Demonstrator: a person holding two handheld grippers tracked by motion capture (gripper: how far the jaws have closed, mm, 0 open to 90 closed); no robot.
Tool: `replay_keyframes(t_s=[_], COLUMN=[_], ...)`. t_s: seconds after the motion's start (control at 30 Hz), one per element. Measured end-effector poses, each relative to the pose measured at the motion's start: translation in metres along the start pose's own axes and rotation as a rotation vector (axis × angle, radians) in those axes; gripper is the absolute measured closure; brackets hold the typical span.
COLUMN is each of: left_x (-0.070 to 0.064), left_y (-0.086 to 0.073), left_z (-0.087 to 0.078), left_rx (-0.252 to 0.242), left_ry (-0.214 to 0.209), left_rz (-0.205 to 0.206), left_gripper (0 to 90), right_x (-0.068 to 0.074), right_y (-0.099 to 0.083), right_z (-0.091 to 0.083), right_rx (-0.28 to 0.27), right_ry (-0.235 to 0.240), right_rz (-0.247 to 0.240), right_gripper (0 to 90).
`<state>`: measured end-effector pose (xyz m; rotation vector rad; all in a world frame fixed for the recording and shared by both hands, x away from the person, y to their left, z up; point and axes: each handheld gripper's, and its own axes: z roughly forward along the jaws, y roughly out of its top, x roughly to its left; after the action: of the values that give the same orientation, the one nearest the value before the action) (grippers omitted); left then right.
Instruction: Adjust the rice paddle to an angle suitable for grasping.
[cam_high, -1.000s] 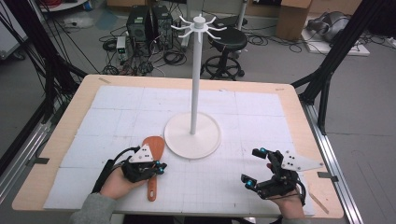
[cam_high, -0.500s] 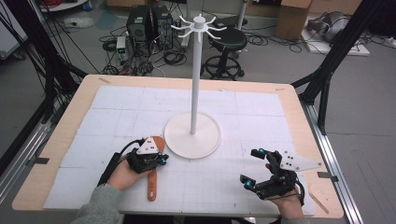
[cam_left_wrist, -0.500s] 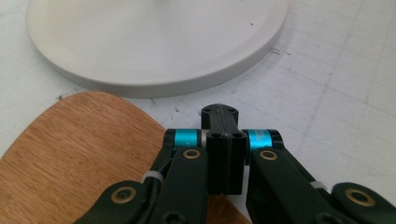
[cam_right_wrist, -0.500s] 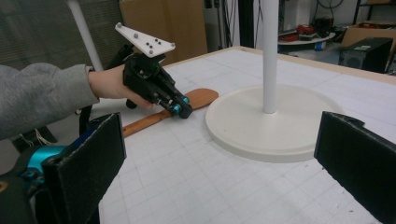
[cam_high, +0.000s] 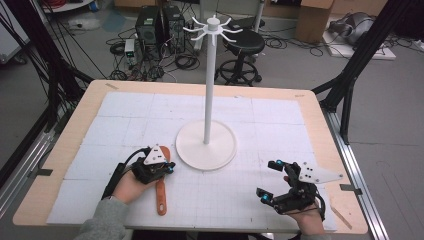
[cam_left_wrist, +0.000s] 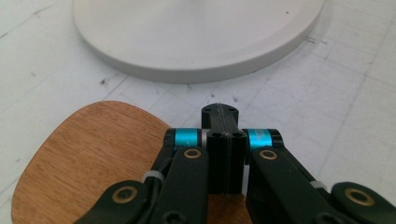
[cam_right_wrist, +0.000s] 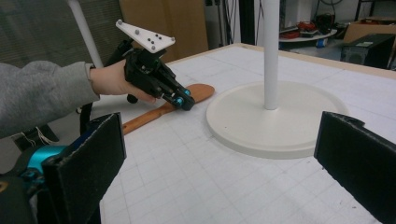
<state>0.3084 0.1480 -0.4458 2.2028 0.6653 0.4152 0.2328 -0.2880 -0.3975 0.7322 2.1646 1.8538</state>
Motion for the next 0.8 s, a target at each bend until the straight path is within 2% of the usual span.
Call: replay_keyframes(t_s=[0.33, 0.8], left_x=[0.016, 0.015], left_y=[-0.028, -0.051], left_z=[-0.027, -0.053], left_rx=[-0.026, -0.030], left_ry=[0.012, -0.002], left_rz=[-0.060, -0.025], left_gripper=[90.0, 89.9], right_x=[0.000, 0.000], right_y=[-0.002, -0.003], right_z=[0.003, 0.005], right_rx=[0.019, 0.037], right_ry=[-0.002, -0.004], right_rz=[0.000, -0.001], right_gripper=[1.1, 1.1])
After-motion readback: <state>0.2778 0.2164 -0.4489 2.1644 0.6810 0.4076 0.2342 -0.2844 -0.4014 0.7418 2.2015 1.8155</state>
